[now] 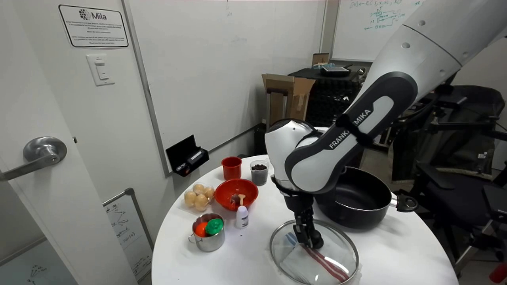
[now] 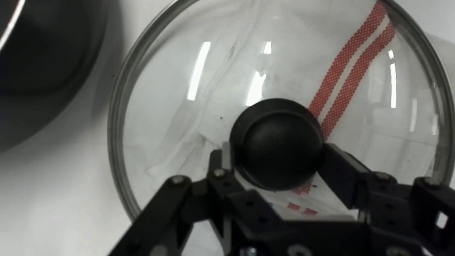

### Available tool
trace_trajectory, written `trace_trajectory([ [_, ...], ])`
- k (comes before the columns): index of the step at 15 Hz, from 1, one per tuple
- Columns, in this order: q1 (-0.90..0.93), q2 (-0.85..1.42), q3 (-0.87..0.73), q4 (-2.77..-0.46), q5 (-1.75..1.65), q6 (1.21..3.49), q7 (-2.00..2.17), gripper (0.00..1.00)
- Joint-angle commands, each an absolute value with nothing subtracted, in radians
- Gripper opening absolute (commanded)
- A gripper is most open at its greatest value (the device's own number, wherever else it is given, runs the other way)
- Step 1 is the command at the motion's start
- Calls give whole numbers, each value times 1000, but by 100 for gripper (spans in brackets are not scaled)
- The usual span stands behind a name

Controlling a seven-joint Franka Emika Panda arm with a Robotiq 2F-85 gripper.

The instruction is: Put the lid on the black pot

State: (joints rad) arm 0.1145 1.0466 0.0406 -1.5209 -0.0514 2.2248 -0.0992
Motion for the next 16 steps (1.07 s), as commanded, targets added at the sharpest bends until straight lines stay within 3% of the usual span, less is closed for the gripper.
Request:
trace_trajectory([
  [1,113,1061,47,-1488,-65,2201,-97,31],
  [3,110,1056,49,-1490,-63,2201,-99,25],
  [16,101,870,73,-1659,-51,2239,-101,25],
])
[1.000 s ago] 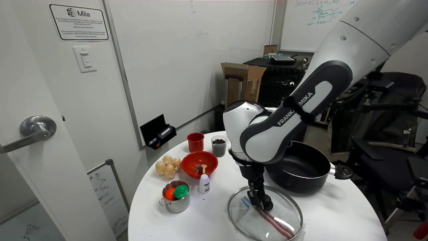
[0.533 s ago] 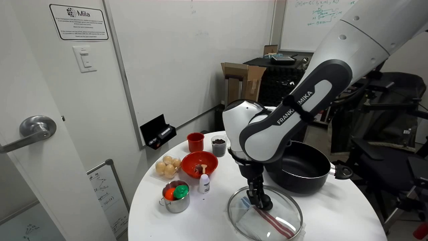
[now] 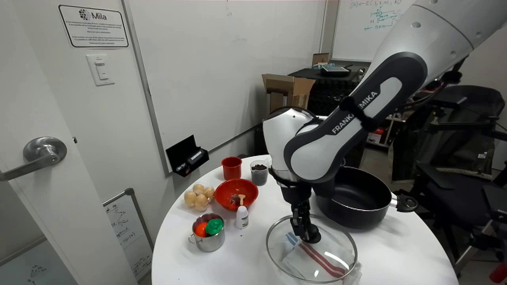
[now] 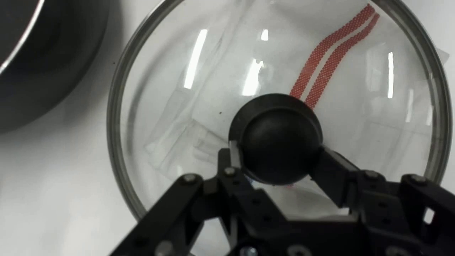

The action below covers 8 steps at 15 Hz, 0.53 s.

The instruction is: Put the lid on the black pot

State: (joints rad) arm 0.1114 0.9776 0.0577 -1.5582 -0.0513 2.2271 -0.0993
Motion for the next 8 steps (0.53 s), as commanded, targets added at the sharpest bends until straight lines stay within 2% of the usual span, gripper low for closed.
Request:
trace_trajectory([
  [1,101,846,75,-1680,-51,2241,-101,25],
  [8,104,710,75,-1791,-52,2251,-86,25],
])
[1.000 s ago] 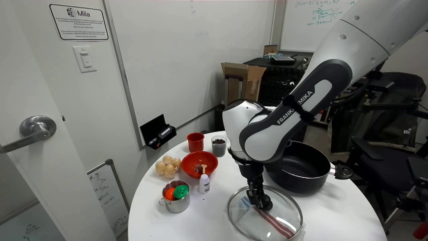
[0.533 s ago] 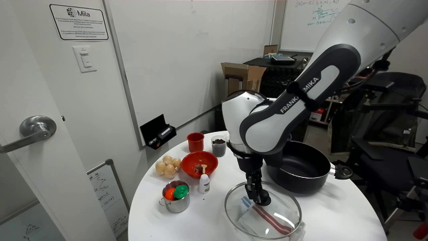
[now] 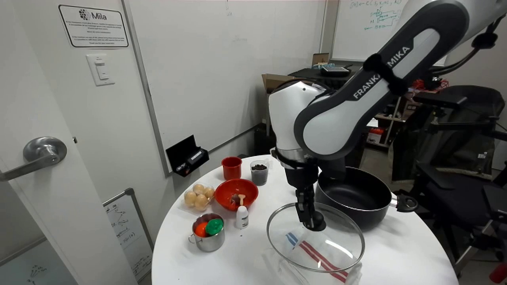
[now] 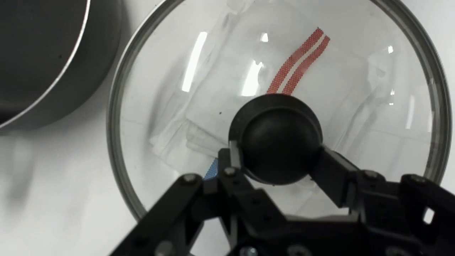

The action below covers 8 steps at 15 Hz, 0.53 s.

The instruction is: Put the lid on the black pot

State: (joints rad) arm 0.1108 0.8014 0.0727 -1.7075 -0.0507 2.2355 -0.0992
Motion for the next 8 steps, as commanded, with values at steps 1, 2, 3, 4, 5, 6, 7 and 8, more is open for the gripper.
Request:
trace_trajectory([
  [1,106,696,69,-1801,-56,2254,-78,25],
  [2,107,683,62,-1810,-59,2263,-67,25],
  [3,105,671,57,-1817,-58,2263,-61,25],
  [4,103,658,49,-1825,-59,2268,-51,25],
  [5,102,648,40,-1829,-60,2270,-37,25],
  [6,100,638,31,-1833,-61,2270,-26,25],
  [7,96,630,21,-1836,-62,2269,-14,25],
  [8,92,625,12,-1837,-61,2266,-4,25],
])
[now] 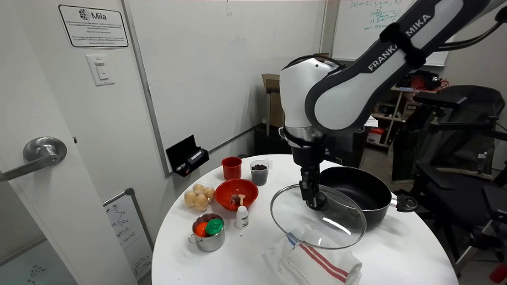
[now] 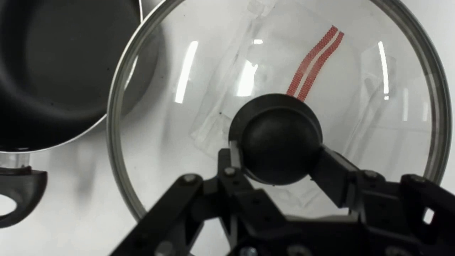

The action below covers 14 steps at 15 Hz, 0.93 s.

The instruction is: Put the lid on the black pot

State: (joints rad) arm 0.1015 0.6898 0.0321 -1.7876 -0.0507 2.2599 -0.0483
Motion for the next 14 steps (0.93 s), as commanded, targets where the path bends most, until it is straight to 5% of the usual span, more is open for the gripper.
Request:
trace_trajectory([
  [1,88,618,2,-1839,-63,2264,8,25],
  [14,-37,581,-66,-1882,-12,2267,73,25],
])
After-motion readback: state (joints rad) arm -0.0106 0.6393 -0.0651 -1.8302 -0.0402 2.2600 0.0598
